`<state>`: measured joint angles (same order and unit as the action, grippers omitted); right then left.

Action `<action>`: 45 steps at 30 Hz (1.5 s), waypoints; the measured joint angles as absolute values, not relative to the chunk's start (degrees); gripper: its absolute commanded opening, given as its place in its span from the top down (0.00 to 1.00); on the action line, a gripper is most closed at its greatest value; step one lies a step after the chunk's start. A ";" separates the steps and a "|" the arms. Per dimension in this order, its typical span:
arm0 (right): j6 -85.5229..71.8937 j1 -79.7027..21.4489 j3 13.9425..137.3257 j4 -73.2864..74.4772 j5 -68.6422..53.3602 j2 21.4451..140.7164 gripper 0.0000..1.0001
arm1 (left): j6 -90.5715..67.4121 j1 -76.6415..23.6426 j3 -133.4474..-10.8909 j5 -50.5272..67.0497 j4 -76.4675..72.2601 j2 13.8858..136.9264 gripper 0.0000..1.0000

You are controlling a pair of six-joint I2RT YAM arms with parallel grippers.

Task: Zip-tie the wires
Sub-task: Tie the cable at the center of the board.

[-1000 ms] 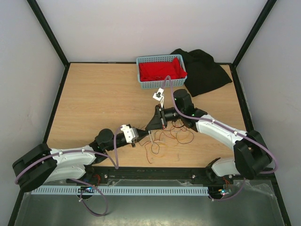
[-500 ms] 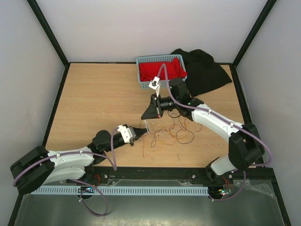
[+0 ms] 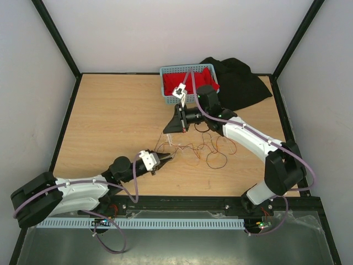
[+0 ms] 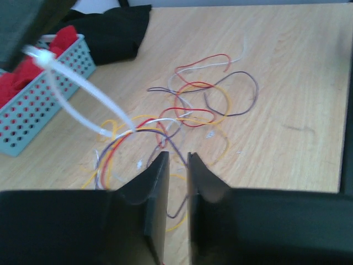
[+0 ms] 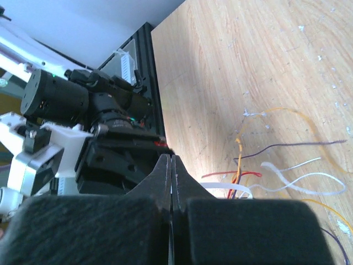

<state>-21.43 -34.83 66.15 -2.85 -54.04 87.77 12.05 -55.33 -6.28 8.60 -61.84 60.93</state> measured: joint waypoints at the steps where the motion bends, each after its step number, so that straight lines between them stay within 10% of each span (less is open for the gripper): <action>1: -21.34 -34.79 66.04 -2.76 -54.41 87.77 1.00 | 12.21 -55.33 -6.04 7.60 -61.36 60.18 0.49; 13: -18.02 -33.63 60.16 -1.34 -68.23 84.55 1.00 | 13.30 -52.56 -9.30 4.93 -43.29 36.27 0.23; 23: -16.56 -33.61 59.81 -0.91 -76.42 84.53 1.00 | 14.90 -52.03 -11.11 11.53 -38.39 39.90 0.51; 45: -16.43 -33.61 59.81 -0.95 -77.32 83.88 1.00 | 16.01 -51.72 -16.78 17.02 -52.01 55.61 0.66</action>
<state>-16.43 -33.61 59.81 -0.95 -77.32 83.88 16.01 -51.72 -16.78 17.02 -52.01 55.61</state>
